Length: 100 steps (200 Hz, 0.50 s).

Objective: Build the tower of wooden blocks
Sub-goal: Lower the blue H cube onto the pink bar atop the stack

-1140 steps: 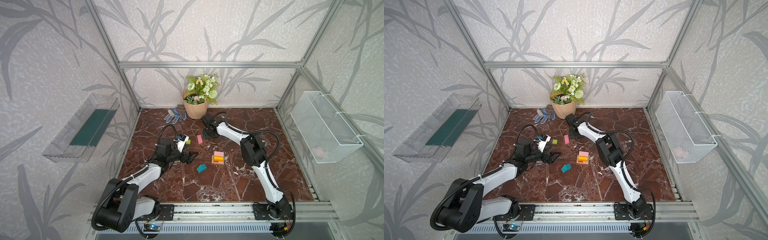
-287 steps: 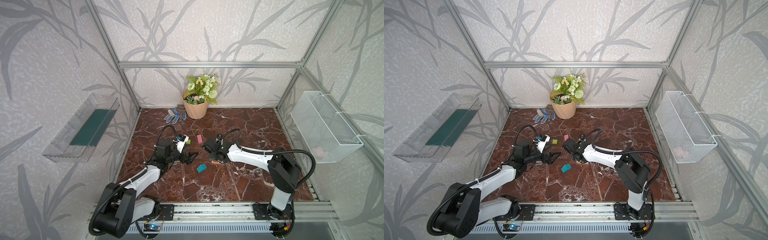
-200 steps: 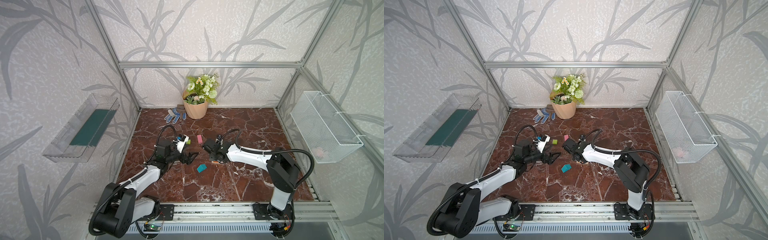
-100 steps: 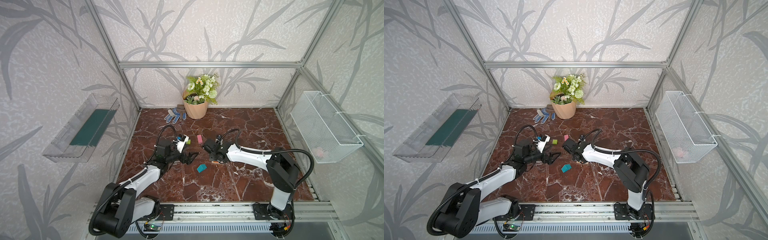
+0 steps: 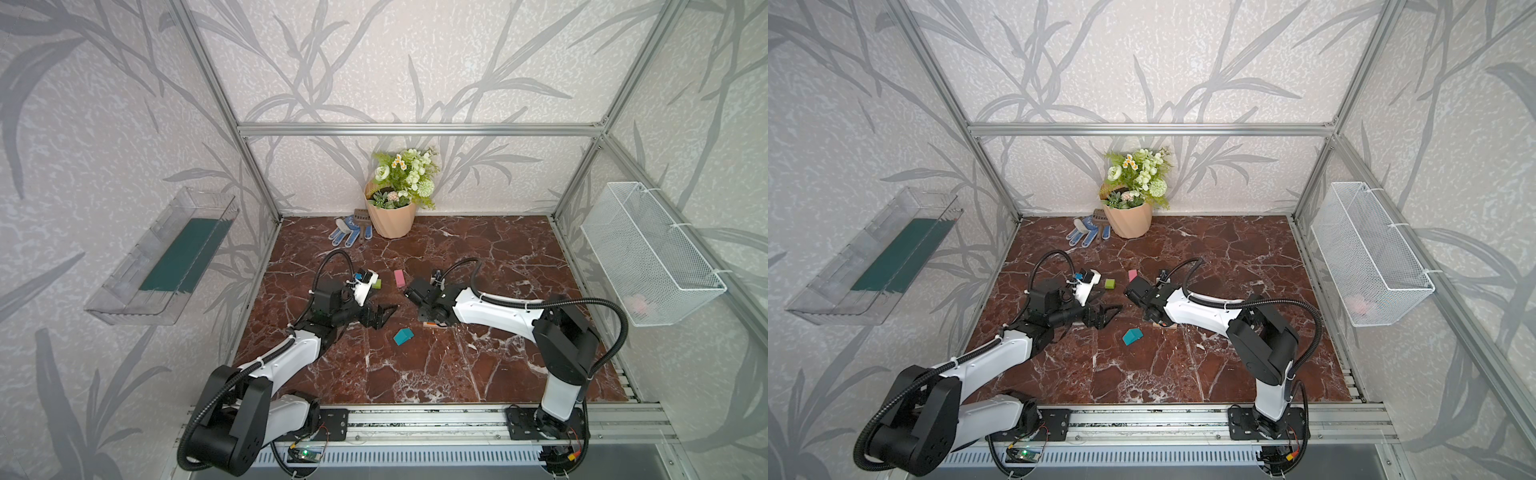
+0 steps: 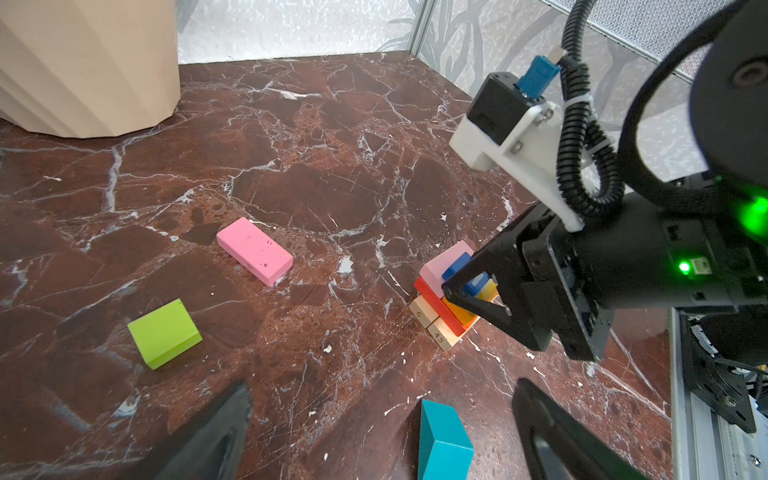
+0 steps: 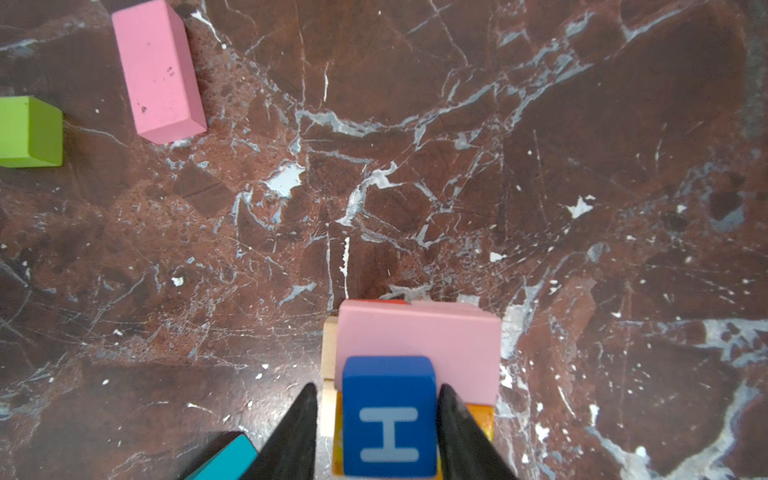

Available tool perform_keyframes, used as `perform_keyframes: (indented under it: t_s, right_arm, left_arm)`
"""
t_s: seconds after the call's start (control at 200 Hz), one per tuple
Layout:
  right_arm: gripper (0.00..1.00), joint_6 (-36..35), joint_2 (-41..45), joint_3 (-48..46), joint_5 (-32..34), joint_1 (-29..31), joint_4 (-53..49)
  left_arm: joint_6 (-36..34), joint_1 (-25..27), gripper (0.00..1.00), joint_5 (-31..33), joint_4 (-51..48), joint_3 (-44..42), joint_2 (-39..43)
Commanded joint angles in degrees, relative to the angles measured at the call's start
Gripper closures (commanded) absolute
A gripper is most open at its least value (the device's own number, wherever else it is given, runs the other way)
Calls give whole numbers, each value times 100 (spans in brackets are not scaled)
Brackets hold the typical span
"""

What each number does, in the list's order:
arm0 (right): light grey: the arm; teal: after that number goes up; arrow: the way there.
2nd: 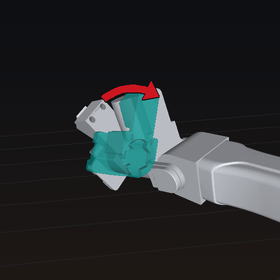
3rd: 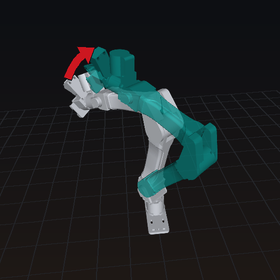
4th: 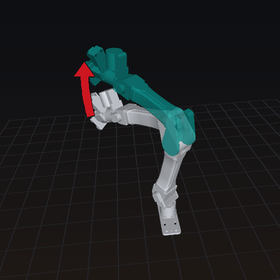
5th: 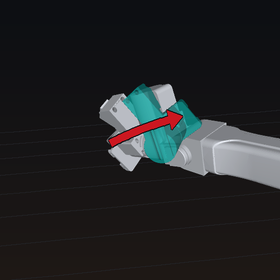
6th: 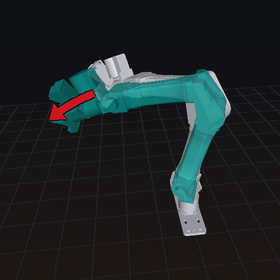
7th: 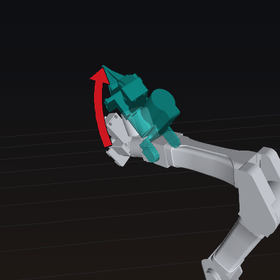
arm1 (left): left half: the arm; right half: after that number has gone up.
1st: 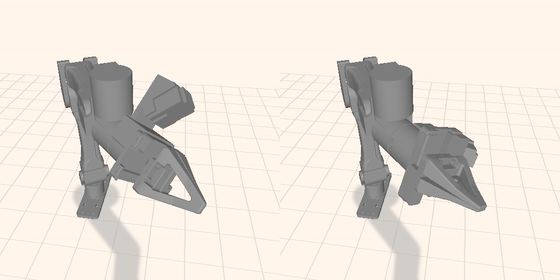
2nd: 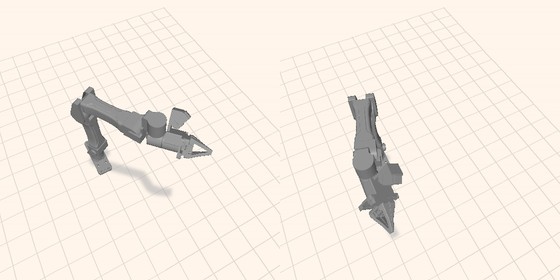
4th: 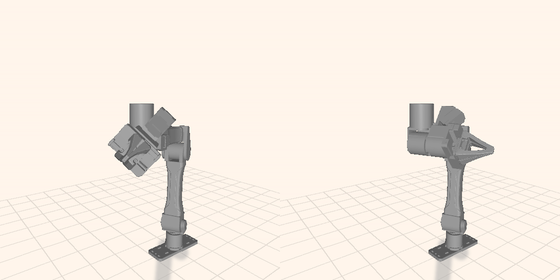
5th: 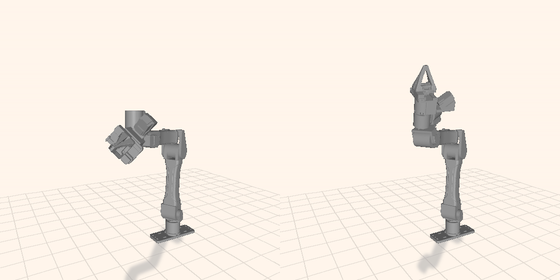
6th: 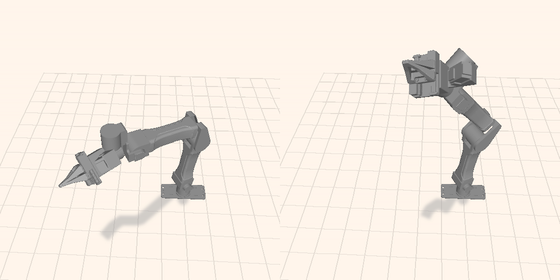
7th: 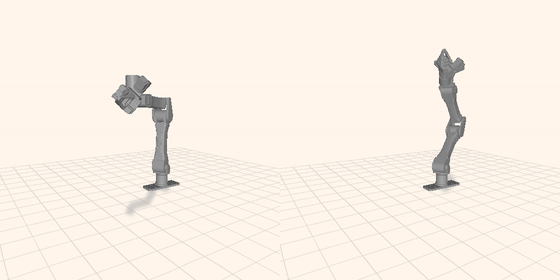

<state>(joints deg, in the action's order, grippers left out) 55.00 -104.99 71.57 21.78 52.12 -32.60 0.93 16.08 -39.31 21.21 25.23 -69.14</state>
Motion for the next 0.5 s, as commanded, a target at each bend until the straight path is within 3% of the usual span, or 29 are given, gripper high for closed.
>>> perform_keyframes:
  t_s: [0.0, 0.165, 0.495]
  right_arm:
    - [54, 100, 77, -59, -15, -25, 50]
    - [60, 114, 66, -39, -5, -21, 42]
    - [60, 177, 63, -35, 54, -19, -49]
  left_arm:
    - [-175, 23, 1, -85, 4, 12, -3]
    - [-172, 18, 1, -82, -3, 8, -3]
    - [-172, 27, 1, -79, -3, 8, 6]
